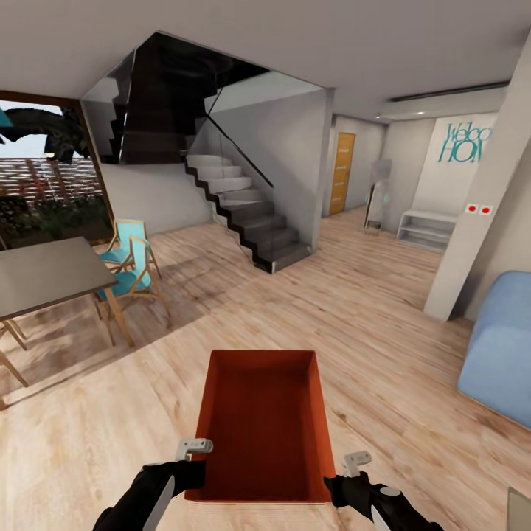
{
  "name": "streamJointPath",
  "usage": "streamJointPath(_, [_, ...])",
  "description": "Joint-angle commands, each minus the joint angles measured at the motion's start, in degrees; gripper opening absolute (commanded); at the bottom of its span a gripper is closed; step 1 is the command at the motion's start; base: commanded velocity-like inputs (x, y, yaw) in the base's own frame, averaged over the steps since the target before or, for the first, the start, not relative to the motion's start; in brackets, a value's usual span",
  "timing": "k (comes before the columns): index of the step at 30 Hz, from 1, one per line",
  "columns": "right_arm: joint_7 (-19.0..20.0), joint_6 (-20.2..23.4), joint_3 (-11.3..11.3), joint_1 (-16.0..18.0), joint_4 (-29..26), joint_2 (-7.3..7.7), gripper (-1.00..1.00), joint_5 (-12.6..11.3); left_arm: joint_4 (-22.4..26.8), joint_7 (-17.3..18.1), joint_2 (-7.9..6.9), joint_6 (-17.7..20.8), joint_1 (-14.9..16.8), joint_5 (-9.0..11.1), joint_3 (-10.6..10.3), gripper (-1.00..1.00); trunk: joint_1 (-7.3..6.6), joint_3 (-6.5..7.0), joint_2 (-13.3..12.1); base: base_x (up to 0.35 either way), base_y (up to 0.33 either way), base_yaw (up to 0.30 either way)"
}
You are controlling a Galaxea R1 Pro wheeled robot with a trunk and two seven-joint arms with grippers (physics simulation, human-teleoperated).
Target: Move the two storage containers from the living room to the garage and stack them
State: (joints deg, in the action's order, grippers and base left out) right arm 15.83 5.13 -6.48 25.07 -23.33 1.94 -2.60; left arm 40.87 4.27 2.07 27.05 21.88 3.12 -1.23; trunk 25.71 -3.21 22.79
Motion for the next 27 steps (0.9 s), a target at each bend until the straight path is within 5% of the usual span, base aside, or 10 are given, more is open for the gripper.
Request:
streamJointPath(1, [1.7, 0.4, -0.3, 0.0, -0.2, -0.05, -1.0, -1.1, 0.2, -3.2, 0.04, 0.3, 0.1, 2.7, 1.8, -1.0, 0.07, -0.13, 0.1, 0.324, 0.017, 0.0])
streamJointPath(11, [1.8, 0.4, -0.3, 0.0, -0.2, -0.03, -1.0, -1.1, 0.2, -3.2, 0.04, 0.3, 0.1, 2.7, 1.8, -1.0, 0.07, -0.13, 0.1, 0.325, 0.003, -0.024])
streamJointPath(27, [1.8, 0.4, -0.3, 0.0, -0.2, -0.02, -1.0, -1.1, 0.2, -3.2, 0.04, 0.3, 0.1, 2.7, 2.5, -1.0, 0.07, -0.13, 0.1, 0.326, 0.0, -0.267])
